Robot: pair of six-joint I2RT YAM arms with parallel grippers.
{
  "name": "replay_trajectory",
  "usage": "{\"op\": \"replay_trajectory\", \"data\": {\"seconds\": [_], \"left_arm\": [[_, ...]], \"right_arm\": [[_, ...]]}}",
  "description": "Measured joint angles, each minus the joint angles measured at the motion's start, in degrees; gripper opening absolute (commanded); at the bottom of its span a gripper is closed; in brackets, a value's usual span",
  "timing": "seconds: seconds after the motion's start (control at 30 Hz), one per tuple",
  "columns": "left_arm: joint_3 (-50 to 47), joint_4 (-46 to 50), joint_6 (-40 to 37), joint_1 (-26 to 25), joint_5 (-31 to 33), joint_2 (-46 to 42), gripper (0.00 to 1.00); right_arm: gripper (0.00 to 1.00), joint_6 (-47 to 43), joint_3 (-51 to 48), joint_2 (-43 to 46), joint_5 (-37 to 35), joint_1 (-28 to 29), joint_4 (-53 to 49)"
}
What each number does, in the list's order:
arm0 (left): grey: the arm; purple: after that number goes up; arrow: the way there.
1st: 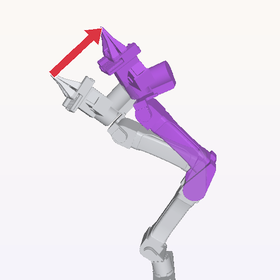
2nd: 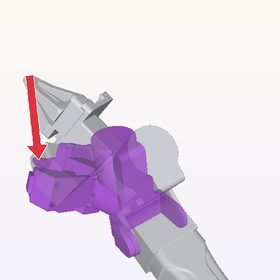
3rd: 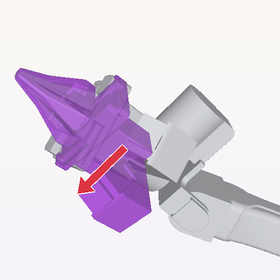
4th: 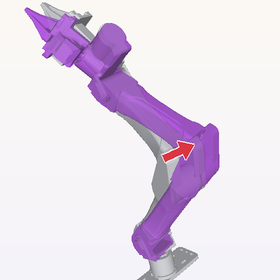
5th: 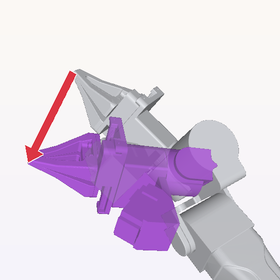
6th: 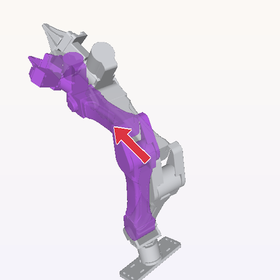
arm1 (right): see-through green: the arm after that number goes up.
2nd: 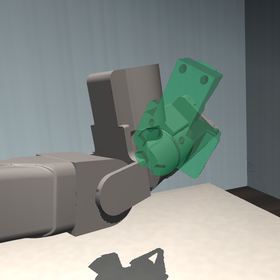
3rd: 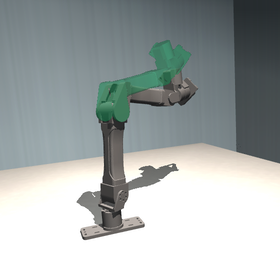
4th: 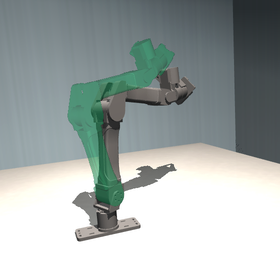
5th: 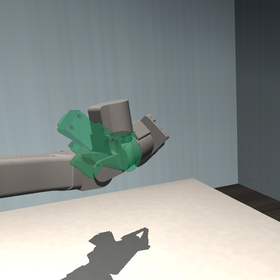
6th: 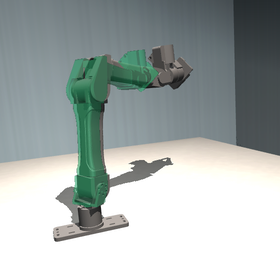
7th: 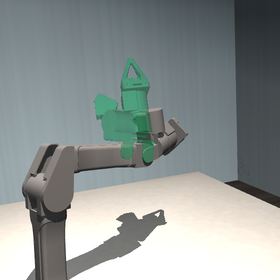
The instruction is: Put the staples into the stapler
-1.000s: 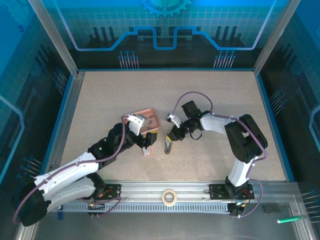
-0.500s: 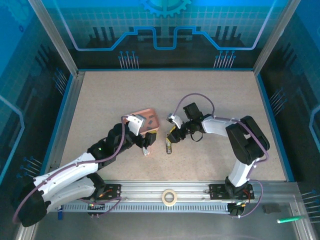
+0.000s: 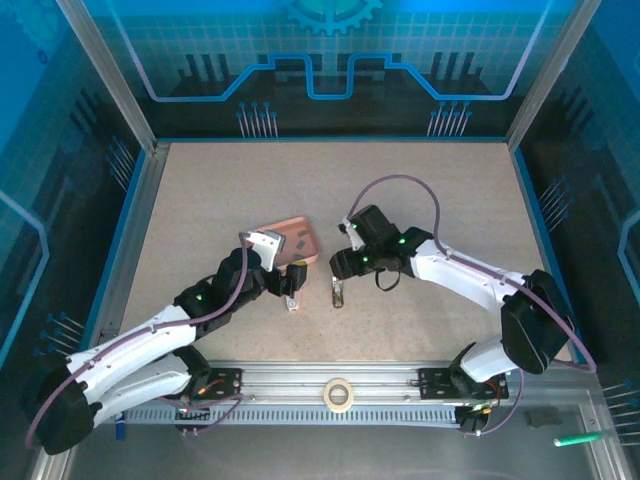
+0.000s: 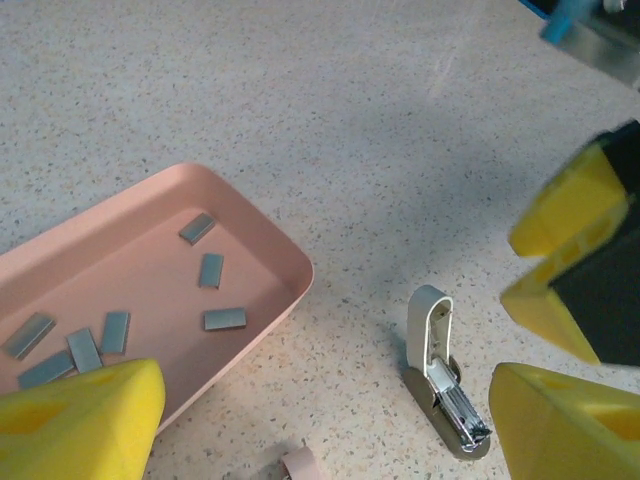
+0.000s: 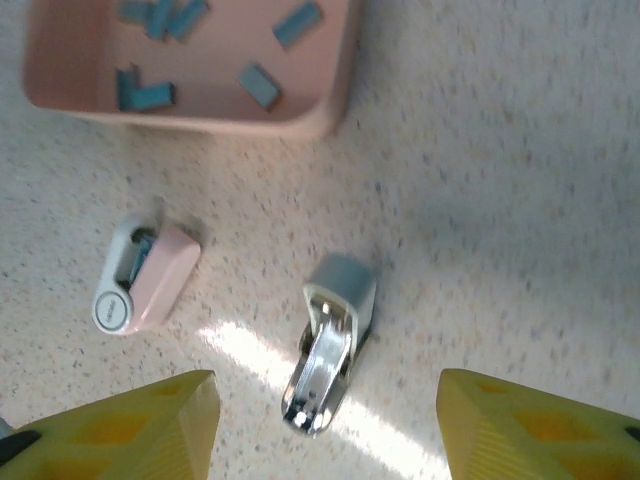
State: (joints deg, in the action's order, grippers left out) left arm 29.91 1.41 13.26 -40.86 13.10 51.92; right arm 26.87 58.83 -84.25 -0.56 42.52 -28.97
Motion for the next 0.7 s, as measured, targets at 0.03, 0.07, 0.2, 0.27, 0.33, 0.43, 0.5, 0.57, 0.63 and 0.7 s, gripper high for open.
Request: {"op": "replay_trajectory", "data": {"seconds": [0.03, 0.07, 0.2, 0.27, 0.33, 0.43, 0.5, 0.57, 0.63, 0.7], "left_arm": [[0.0, 0.2, 0.3, 0.1, 0.2, 0.0, 0.86], [0.1, 0.4, 0.4, 0.1, 0.2, 0.0, 0.86], [0.3, 1.4, 0.4, 0.2, 0.9, 0.0, 0.86], [0.3, 1.4, 0.4, 0.2, 1.0, 0.0, 0.86], [0.3, 1.4, 0.4, 0.3, 1.2, 0.0, 0.86], [0.3, 1.9, 0.4, 0.3, 1.4, -0.5, 0.86], [0.3, 2.2, 0.4, 0.4, 1.7, -1.0, 0.86], [0.3, 2.4, 0.4, 0.5, 1.7, -1.3, 0.86], [0.3, 2.8, 0.4, 0.6, 1.7, -1.6, 0.86], [0.3, 3.1, 0.4, 0.7, 1.8, -1.9, 0.87]], "right_arm": [[0.65, 1.9, 0.1, -0.3, -1.4, 1.3, -1.1], [0.65, 3.6, 0.1, -0.7, -2.5, 2.4, -1.9], [0.64, 9.0, 0.6, -4.2, -5.0, 5.0, -3.3], [0.64, 10.6, 1.2, -6.1, -5.4, 5.4, -3.4], [0.63, 11.8, 2.0, -7.9, -5.8, 5.5, -3.3], [0.62, 12.9, 3.3, -10.4, -6.4, 5.5, -2.6], [0.6, 13.2, 4.2, -12.0, -6.6, 5.5, -2.0], [0.58, 13.3, 5.2, -13.7, -6.6, 5.6, -1.4], [0.54, 13.6, 6.0, -15.2, -7.0, 5.6, -1.0], [0.5, 14.1, 6.6, -16.5, -7.7, 5.5, -0.7]]}}
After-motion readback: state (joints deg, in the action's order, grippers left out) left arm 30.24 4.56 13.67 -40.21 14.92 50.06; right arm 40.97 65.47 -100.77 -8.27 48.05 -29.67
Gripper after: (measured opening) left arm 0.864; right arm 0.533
